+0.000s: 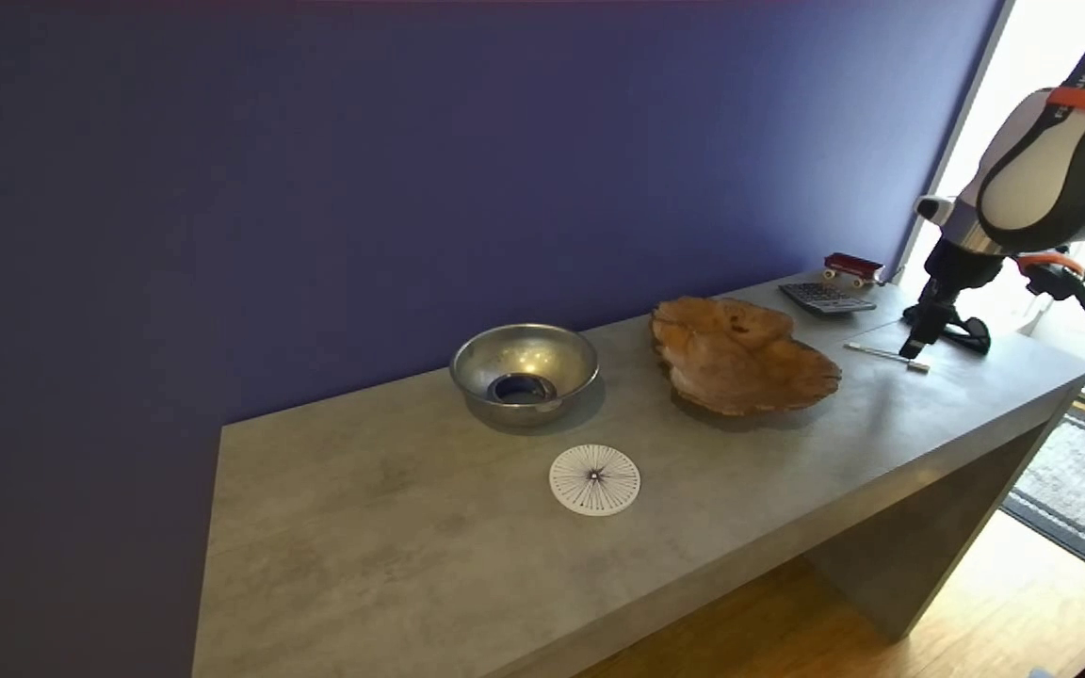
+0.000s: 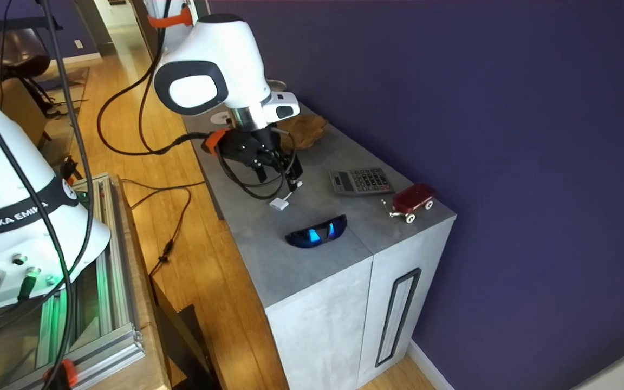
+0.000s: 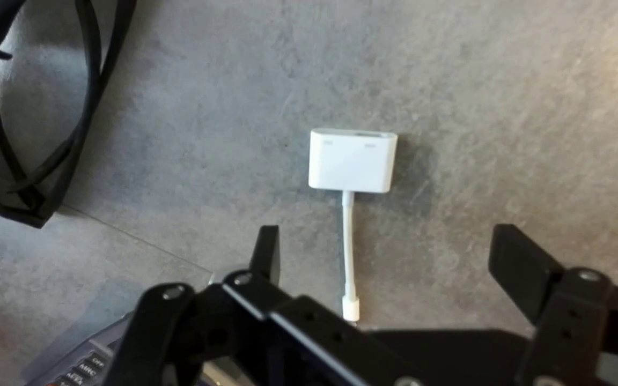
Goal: Place the white cord on the tray
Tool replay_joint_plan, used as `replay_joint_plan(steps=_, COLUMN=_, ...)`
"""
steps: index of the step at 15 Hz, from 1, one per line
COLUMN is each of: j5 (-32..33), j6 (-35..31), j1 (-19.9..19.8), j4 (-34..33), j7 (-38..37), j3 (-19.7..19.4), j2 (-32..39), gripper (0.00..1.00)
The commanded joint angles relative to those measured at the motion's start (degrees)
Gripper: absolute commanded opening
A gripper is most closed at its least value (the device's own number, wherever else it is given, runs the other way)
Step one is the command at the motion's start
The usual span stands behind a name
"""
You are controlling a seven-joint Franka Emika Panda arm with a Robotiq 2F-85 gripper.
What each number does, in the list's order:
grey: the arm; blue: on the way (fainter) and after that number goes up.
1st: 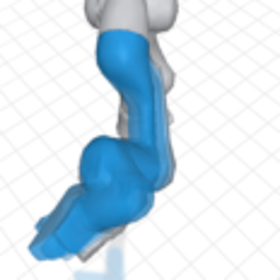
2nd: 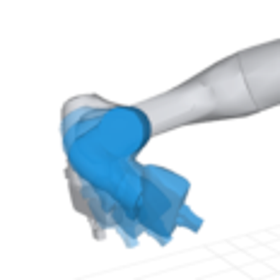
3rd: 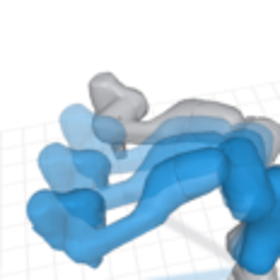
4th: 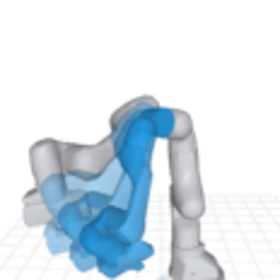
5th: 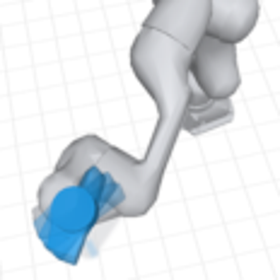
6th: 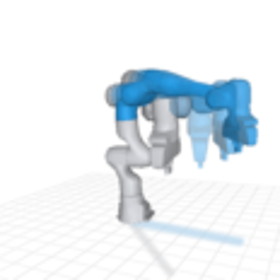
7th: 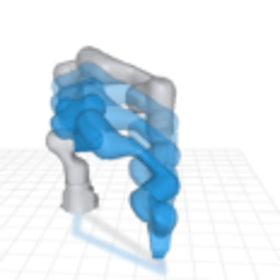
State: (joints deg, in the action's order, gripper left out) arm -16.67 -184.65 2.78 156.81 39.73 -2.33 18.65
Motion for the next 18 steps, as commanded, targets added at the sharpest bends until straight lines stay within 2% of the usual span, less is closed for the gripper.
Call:
replay_joint_plan(steps=1, j5=11.0, j6=5.49, j1=4.25, j4=-3.16, j7=-10.24, j3=-7.01, j2=2.69, gripper=1.0)
replay_joint_plan(steps=3, j5=15.43, j6=9.1, j1=3.03, j4=-4.78, j7=-15.58, j3=-6.88, j2=2.31, gripper=1.0)
replay_joint_plan(steps=4, j5=16.7, j6=10.8, j1=1.07, j4=-5.39, j7=-17.51, j3=-5.25, j2=1.27, gripper=1.0)
replay_joint_plan(steps=5, j5=18.93, j6=7.49, j1=0.66, j4=-3.64, j7=-17.73, j3=-5.07, j2=1.94, gripper=1.0)
replay_joint_plan(steps=13, j5=22.71, j6=10.06, j1=-2.94, j4=-7.3, j7=-20.86, j3=-2.88, j2=4.84, gripper=1.0)
replay_joint_plan(steps=14, j5=22.88, j6=10.29, j1=-3.52, j4=-7.39, j7=-21.06, j3=-2.51, j2=4.84, gripper=0.93)
replay_joint_plan(steps=15, j5=22.98, j6=10.53, j1=-4.07, j4=-7.57, j7=-21.13, j3=-2.13, j2=4.78, gripper=0.75)
replay_joint_plan(steps=18, j5=22.99, j6=10.84, j1=-4.68, j4=-8.28, j7=-21.8, j3=-1.55, j2=4.89, gripper=0.5)
